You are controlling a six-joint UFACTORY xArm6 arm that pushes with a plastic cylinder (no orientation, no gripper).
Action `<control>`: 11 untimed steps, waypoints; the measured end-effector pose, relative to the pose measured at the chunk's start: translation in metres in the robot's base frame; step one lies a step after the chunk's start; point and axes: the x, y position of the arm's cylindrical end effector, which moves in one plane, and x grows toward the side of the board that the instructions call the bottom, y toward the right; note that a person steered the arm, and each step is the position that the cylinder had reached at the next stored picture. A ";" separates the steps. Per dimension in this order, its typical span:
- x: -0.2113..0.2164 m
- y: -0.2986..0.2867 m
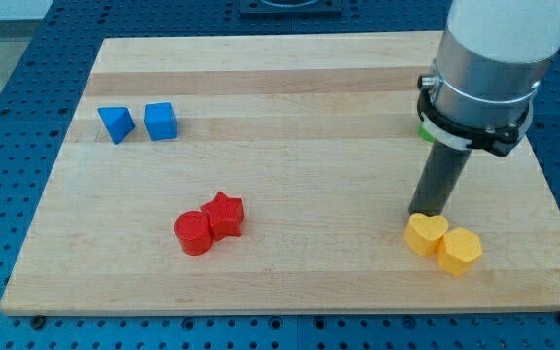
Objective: Move the blue cube to top left
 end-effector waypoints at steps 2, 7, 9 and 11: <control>-0.079 -0.027; -0.105 -0.281; -0.101 -0.287; -0.101 -0.321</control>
